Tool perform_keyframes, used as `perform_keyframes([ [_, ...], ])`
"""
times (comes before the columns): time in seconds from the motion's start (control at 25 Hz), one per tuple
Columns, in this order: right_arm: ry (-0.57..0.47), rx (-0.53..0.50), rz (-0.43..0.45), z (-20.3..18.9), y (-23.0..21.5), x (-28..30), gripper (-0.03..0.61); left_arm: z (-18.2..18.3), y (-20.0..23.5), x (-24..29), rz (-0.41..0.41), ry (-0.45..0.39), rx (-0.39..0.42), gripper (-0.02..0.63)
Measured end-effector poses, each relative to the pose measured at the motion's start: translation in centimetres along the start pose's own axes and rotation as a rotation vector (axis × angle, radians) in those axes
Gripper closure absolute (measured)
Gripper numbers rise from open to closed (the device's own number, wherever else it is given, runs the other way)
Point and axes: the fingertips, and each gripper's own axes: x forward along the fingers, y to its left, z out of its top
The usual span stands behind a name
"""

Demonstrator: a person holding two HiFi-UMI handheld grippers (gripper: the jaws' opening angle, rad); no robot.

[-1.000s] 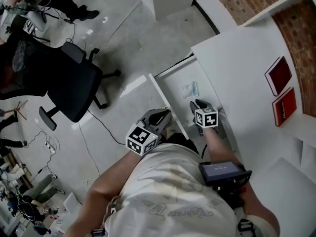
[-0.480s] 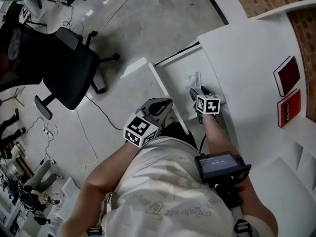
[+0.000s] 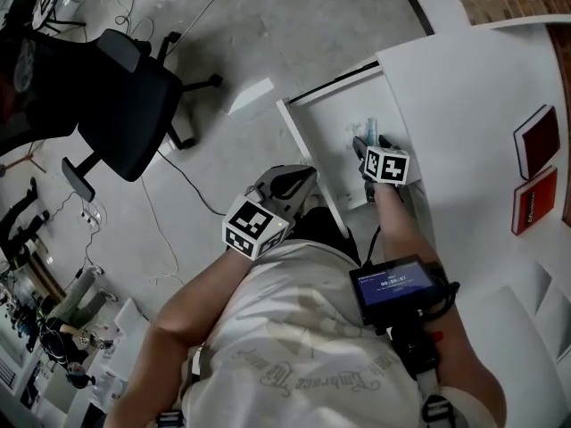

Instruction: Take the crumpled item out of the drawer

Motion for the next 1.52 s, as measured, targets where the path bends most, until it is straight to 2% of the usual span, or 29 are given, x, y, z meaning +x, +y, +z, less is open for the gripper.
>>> perform_keyframes([
  [0.24, 0.045, 0.065, -0.017, -1.2, -1.1, 2.3, 0.25, -0.7, 1.0, 0.4, 0.008, 0.011, -0.013, 0.594],
  [0.8, 0.094, 0.005, -0.024, -1.9, -1.2, 3.5, 0.256, -0.8, 2.2, 0.3, 0.027, 0.019, -0.044, 0.594],
  [1.04, 0.089, -0.036, -0.006, -1.6, -0.9, 3.7, 0.37, -0.7, 2.6, 0.7, 0.023, 0.018, -0.046, 0.594],
  [1.16, 0.079, -0.031, 0.001, -1.3, -0.6, 3.6, 0.405, -0.7, 2.7, 0.5, 0.024, 0.016, -0.049, 0.594],
  [1.36, 0.078, -0.037, 0.024, -0.9, 0.0, 3.2, 0.44, -1.0, 2.4, 0.4, 0.02, 0.024, -0.04, 0.594],
  [1.52, 0.071, -0.043, 0.027, -0.9, 0.2, 2.7, 0.445, -0.7, 1.9, 0.0, 0.022, 0.008, -0.03, 0.594],
])
